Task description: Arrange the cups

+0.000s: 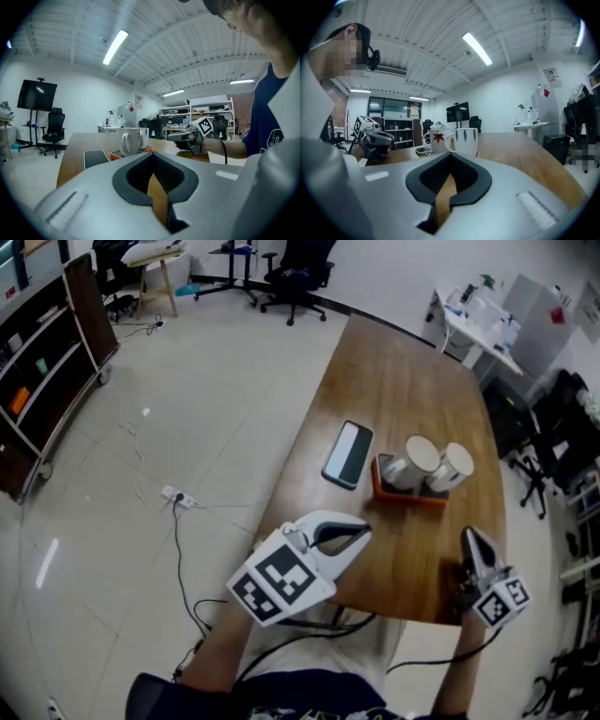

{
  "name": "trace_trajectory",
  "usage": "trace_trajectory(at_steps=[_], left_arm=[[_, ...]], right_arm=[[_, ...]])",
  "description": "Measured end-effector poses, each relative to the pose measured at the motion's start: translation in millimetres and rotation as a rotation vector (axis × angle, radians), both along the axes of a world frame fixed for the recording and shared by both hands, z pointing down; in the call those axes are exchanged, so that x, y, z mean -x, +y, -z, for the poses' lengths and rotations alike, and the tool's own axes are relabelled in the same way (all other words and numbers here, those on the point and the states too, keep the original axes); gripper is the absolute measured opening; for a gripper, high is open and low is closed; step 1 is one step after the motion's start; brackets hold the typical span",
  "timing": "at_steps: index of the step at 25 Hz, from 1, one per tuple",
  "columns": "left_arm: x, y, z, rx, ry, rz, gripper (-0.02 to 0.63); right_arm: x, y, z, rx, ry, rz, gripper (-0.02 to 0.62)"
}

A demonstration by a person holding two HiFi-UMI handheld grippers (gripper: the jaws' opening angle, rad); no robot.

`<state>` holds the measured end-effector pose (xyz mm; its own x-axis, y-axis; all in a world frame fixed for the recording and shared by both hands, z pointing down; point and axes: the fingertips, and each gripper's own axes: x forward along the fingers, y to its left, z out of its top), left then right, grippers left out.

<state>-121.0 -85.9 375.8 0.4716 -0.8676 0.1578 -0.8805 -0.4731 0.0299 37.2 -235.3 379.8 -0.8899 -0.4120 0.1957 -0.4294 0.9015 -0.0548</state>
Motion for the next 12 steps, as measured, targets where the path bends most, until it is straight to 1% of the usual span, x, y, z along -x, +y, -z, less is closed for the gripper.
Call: trace_trajectory(at_steps=[3, 5, 8, 9, 12], left_arm=[[0, 0, 0, 0.003, 0.003, -0.002, 0.003], [0, 0, 0, 0.004, 0.005, -0.004, 0.003], [0, 1, 1, -0.004, 0.003, 0.004, 0.003], [1, 1, 2, -0.009, 0.001, 0.015, 0.003], [2, -1, 3, -0.019, 0.001, 0.045, 0.003]], right_arm=[[2, 3, 0, 0.002, 0.001, 0.004, 0.003], [8, 11, 0, 0.001, 0.001, 0.067, 0.003], [24, 32, -1, 0.006, -0.003, 0.217, 0.003], [28, 37, -1, 0.008, -0.003, 0.246, 0.003], [34, 40, -1, 0.008, -0.009, 0.26, 0.003]])
